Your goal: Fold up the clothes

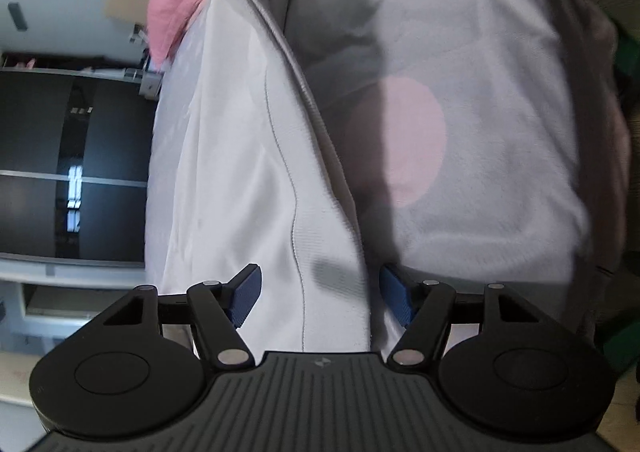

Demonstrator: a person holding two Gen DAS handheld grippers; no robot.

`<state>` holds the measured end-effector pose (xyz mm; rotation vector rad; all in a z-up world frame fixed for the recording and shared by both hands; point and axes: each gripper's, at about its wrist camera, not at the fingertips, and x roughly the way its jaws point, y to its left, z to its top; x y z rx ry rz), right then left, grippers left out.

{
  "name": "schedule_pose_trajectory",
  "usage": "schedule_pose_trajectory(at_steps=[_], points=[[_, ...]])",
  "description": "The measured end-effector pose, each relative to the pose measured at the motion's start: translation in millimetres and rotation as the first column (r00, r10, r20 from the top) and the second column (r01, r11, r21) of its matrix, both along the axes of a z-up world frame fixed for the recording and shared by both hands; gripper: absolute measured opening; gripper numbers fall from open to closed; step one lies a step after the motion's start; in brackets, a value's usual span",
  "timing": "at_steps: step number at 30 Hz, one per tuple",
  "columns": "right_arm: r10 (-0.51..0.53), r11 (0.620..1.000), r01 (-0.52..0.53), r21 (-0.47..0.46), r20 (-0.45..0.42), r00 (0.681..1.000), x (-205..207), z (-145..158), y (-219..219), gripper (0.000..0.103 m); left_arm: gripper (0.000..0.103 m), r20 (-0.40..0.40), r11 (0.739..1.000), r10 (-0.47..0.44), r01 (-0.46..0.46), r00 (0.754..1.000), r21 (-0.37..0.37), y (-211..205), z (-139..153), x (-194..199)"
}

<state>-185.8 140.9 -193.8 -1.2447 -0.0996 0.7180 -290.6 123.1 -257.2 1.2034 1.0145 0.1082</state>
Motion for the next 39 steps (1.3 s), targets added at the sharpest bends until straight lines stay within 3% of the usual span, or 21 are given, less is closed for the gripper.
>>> schedule_pose_trajectory(at_steps=[3,7,10,12,14,16,20,22,25,29,32,34,35,39], points=[[-0.013,1.0,0.013,-0.003,-0.007,1.0,2,0,-1,0.009,0.033,-0.029,0.995,0.077,-0.075,0.997,0.07,8,-5,-1],[-0.012,1.0,0.012,-0.015,-0.011,1.0,0,-1,-3,0.009,0.03,-0.088,0.956,0.268,-0.254,0.959,0.147,40,-10,-1],[-0.013,1.0,0.012,-0.023,-0.016,1.0,1,-1,-3,0.009,0.026,-0.08,0.942,0.325,-0.315,0.942,0.116,52,-1,3],[-0.017,1.0,0.017,-0.023,-0.023,1.0,1,0,-3,0.009,0.007,-0.054,0.941,0.337,-0.334,0.94,0.054,55,17,6],[-0.022,1.0,0.022,-0.005,-0.032,0.999,1,6,-2,0.009,0.006,0.007,0.931,0.364,-0.364,0.931,-0.031,64,45,14],[-0.026,1.0,0.027,0.014,-0.041,0.999,2,13,-2,0.009,0.005,0.089,0.908,0.411,-0.399,0.907,-0.128,81,81,30],[-0.05,0.995,0.055,0.08,-0.064,0.997,1,38,-3,0.009,0.004,0.194,0.814,0.543,-0.456,0.817,-0.36,118,153,35],[-0.069,0.99,0.08,0.118,-0.097,0.993,0,59,-7,0.009,0.004,0.227,0.781,0.574,-0.444,0.787,-0.438,130,183,34],[-0.082,0.98,0.106,0.167,-0.145,0.986,-4,94,-18,0.009,0.004,0.251,0.739,0.605,-0.415,0.756,-0.531,135,218,25],[-0.078,0.967,0.126,0.223,-0.214,0.974,-18,137,-38,0.009,0.004,0.226,0.651,0.655,-0.386,0.721,-0.653,139,256,9],[-0.069,0.96,0.134,0.247,-0.257,0.964,-26,158,-46,0.009,0.004,0.211,0.588,0.69,-0.367,0.692,-0.721,151,278,7],[-0.07,0.959,0.14,0.245,-0.271,0.96,-25,166,-44,0.009,0.004,0.207,0.561,0.703,-0.351,0.681,-0.749,163,287,13],[-0.07,0.957,0.146,0.251,-0.288,0.955,-22,172,-43,0.009,0.004,0.212,0.562,0.703,-0.346,0.679,-0.751,171,290,21],[-0.07,0.947,0.172,0.272,-0.349,0.934,2,198,-34,0.009,0.004,0.279,0.627,0.671,-0.324,0.687,-0.709,183,305,48]])
